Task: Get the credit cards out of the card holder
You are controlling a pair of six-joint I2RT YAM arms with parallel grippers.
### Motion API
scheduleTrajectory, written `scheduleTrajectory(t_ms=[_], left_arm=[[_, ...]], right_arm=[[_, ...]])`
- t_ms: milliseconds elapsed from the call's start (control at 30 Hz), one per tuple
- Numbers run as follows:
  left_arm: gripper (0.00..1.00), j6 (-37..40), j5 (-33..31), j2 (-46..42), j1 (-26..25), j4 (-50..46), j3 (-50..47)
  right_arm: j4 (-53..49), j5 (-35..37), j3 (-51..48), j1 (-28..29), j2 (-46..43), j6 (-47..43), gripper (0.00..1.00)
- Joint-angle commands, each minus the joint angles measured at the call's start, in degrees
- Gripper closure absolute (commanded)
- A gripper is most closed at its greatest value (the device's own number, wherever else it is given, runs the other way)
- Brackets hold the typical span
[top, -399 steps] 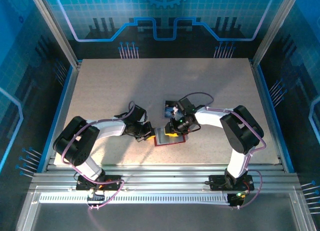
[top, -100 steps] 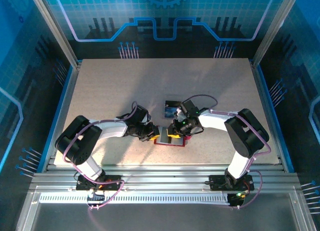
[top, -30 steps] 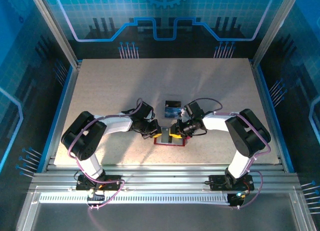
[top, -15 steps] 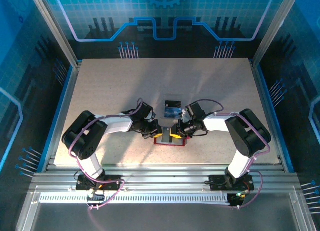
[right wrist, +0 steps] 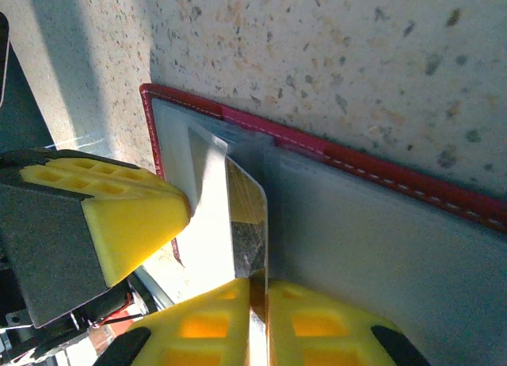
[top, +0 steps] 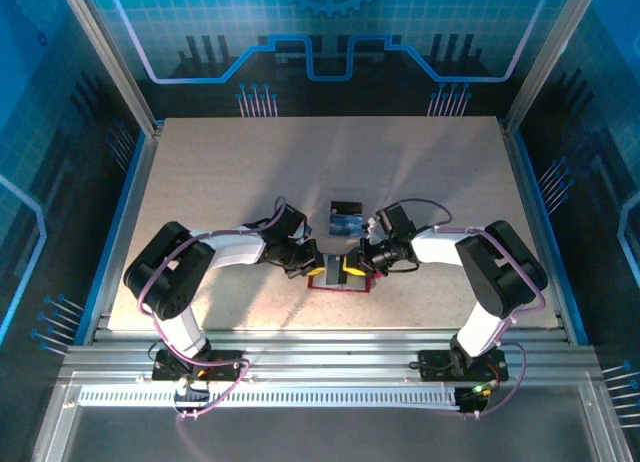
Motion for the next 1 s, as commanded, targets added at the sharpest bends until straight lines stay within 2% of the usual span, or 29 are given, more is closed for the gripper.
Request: scheduleTrajectory(t_ms=[0,600,967], left_arm=[[0.91,0.61,-1.01,-0.98,-0.3,-3.77,-1.56],[0.9,0.6,-2.62,-4.17,-0.34,-5.35,-2.55],[0.83,0.86,-3.58,-5.33,-0.29,-6.76,0.94]], right_arm=[[-2.27,-0.25,-1.11,-1.26,-1.9,-1.48,0.87],[-11.72,0.17,0.03,-4.81,-7.42,-7.53,0.89],[-21.66,3.65,5.74,-4.95,-9.23,-14.16,0.95]])
